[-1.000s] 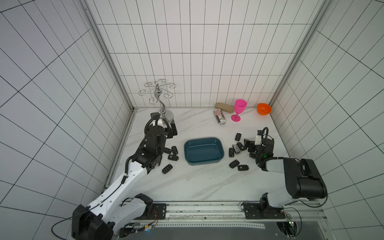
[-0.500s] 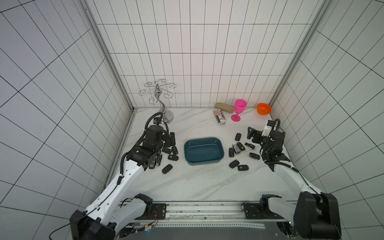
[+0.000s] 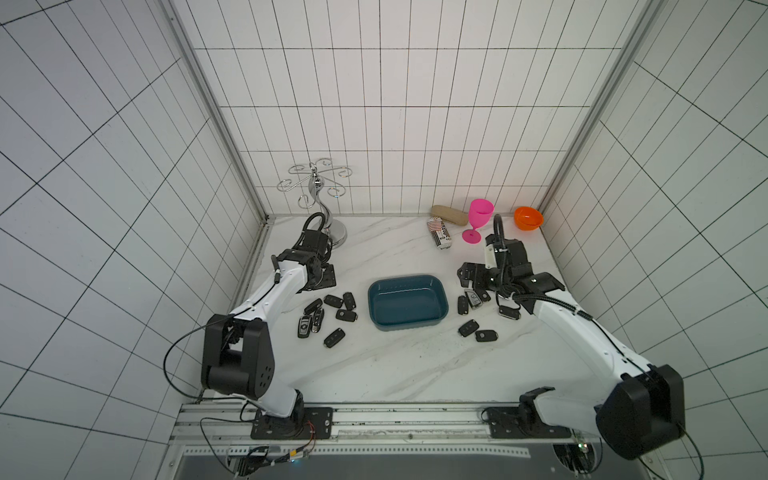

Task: Place the car key into the storage box
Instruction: Pick up the car key from the center of the board.

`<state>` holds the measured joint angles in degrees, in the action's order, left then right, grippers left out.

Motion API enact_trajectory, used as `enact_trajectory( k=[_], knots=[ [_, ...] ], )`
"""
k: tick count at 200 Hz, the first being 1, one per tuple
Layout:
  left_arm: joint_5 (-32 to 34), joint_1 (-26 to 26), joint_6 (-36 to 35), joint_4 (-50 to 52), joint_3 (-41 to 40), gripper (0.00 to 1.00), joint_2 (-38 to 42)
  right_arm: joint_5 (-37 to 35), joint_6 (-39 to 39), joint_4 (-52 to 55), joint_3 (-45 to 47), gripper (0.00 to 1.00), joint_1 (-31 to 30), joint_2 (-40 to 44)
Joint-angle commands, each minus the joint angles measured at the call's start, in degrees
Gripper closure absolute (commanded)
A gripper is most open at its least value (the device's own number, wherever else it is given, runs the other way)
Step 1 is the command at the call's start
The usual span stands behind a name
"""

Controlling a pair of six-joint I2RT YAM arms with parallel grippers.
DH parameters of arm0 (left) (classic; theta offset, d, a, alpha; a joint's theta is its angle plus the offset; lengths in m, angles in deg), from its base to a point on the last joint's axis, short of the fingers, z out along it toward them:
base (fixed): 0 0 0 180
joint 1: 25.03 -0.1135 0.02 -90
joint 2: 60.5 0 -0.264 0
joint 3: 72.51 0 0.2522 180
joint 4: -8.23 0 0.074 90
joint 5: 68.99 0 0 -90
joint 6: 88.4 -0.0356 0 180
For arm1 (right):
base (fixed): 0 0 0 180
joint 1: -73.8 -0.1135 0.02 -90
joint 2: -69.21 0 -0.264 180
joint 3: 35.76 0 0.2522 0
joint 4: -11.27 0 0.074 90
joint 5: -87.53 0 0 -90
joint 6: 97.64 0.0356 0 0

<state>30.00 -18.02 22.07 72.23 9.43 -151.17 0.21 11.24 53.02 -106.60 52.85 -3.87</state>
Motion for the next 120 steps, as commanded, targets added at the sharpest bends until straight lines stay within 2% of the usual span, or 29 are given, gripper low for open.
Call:
enact_trajectory(
  k=[1, 22, 59, 120],
  knots=[
    [-6.0, -4.3, 2.2, -0.9, -0.8, 0.21, -0.2, -4.5, -1.5, 7.9, -1.0, 0.01, -4.3, -0.1],
    [-8.0, -6.6, 1.0, 0.2, 0.3, 0.17, -2.2, -4.7, -1.0, 7.0, 1.2, 0.01, -6.2, 0.5],
    [-11.2, -6.9, -0.9, 1.3, -0.6, 0.18, -4.1, -5.5, -0.8, 6.3, 3.5, 0.01, -7.0, 2.1],
    [-12.1, -6.6, -2.8, 2.4, -1.2, 0.18, -8.0, -4.3, -0.7, 5.9, 4.0, 0.01, -7.2, 1.7]
  ],
)
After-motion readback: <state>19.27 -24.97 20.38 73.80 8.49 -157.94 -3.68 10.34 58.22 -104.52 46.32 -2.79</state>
